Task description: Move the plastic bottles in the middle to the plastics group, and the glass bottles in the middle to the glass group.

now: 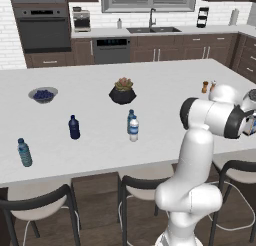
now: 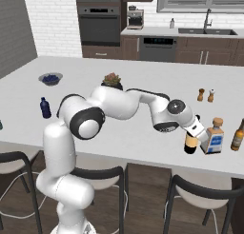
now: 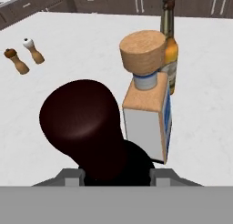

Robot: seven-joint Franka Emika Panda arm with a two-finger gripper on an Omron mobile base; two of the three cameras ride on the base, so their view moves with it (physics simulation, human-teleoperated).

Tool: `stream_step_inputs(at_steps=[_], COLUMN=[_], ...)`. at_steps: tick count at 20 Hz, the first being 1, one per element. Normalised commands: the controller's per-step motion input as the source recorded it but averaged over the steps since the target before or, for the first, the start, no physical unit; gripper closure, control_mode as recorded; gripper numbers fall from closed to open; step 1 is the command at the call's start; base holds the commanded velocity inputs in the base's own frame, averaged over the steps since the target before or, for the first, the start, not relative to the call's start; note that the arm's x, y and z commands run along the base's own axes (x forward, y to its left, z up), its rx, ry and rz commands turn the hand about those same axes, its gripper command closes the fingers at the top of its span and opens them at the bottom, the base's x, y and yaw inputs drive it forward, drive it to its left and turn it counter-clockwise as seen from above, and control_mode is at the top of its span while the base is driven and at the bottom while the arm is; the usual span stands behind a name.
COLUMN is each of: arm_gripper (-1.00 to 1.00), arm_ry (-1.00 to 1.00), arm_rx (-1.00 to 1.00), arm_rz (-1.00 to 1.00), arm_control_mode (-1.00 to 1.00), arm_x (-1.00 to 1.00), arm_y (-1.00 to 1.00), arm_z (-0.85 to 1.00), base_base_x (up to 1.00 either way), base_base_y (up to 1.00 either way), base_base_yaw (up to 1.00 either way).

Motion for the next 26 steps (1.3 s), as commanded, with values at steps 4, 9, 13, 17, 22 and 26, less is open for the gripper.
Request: stream_step_inputs(at_steps=[4,9,13,17,22,26], arm_gripper=[1.00,1.00,1.00,1.00,1.00,1.00], arm_ry=[-0.01,0.00,0.00,0.00,0.00,0.00], arm_rx=[0.00,0.00,0.00,0.00,0.00,0.00], arm_rz=[-0.01,0.00,0.00,0.00,0.00,0.00], arm_control_mode=[-1.00,-1.00,-1.00,-1.00,-1.00,-1.00], arm_x=[0.27,0.12,0.05,0.00,0.00,0.00], arm_y=[0.00,0.00,0.00,0.00,0.00,0.00], arm_z=[0.00,0.00,-0.05,-0.27,-0.28,-0.03], base_base_x=[0.00,0.00,0.00,0.00,0.00,0.00], base_base_y=[0.00,0.00,0.00,0.00,0.00,0.00], base_base_yaw=[0.00,0.00,0.00,0.00,0.00,0.00])
